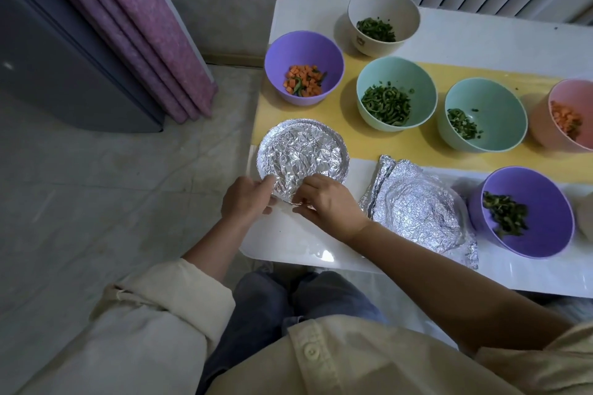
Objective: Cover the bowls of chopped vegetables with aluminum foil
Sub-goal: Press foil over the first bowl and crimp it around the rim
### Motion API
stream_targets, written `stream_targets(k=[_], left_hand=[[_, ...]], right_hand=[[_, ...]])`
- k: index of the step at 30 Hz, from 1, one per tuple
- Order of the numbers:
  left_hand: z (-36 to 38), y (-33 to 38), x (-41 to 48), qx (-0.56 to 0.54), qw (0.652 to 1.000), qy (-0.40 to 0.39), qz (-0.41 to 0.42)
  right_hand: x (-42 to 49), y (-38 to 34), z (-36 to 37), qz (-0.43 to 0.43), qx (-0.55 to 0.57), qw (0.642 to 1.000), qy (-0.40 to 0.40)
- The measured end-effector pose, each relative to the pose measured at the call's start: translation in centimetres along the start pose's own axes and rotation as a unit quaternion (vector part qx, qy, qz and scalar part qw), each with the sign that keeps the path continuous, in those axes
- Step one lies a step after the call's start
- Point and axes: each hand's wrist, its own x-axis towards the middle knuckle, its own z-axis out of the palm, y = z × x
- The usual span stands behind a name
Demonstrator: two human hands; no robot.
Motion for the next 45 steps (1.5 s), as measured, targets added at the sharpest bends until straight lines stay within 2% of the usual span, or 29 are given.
stream_targets(k=[2, 4, 6, 7, 9, 11, 12, 17, 20, 29, 34, 37, 39, 45], left_hand=[[-0.2, -0.3, 0.3, 0.003, 0.999, 0.027, -0.021], [-0.3, -0.2, 0.8, 0.015, 0.997, 0.078, 0.004], [-0.2, 0.6, 0.9, -0.06, 0.991, 0.109, 0.053], [-0.1, 1.2, 1.0, -0.12, 0.983, 0.119, 0.076], [0.2, 2.3, 1.5, -0.214, 0.959, 0.144, 0.115], [0.5, 2.9, 2.5, -0.238, 0.948, 0.154, 0.145], [0.7, 3.1, 3.1, -0.236, 0.948, 0.148, 0.157], [1.5, 3.0, 5.5, -0.223, 0.951, 0.082, 0.197], [2.0, 2.7, 5.9, -0.223, 0.953, 0.067, 0.196], [2.4, 3.2, 5.8, -0.226, 0.953, 0.085, 0.185], [1.5, 2.6, 5.7, -0.212, 0.964, 0.071, 0.144], [0.7, 2.0, 5.9, -0.174, 0.968, 0.067, 0.169], [0.6, 1.7, 5.8, -0.157, 0.97, 0.071, 0.173], [1.9, 0.9, 5.0, -0.204, 0.956, 0.167, 0.124]], right_hand=[[-0.3, 0.2, -0.5, 0.005, 0.014, 1.0, 0.015], [0.0, 0.5, -1.5, 0.045, 0.037, 0.995, 0.086], [0.8, 1.2, -2.3, 0.135, 0.061, 0.972, 0.183], [1.2, 1.8, -2.4, 0.203, 0.08, 0.947, 0.235], [2.3, 2.9, -2.5, 0.36, 0.18, 0.861, 0.311], [3.3, 3.6, -2.5, 0.458, 0.302, 0.775, 0.314], [3.6, 3.9, -2.4, 0.47, 0.34, 0.76, 0.293], [4.6, 4.1, -2.1, 0.436, 0.407, 0.775, 0.209], [4.7, 4.7, -1.7, 0.433, 0.406, 0.776, 0.214], [5.0, 5.8, -0.2, 0.445, 0.441, 0.749, 0.213], [5.9, 6.4, -0.8, 0.419, 0.435, 0.787, 0.129], [7.2, 6.3, -1.3, 0.396, 0.399, 0.822, 0.089], [7.7, 5.8, -1.9, 0.393, 0.366, 0.837, 0.102], [4.8, 3.3, -1.8, 0.427, 0.322, 0.823, 0.192]])
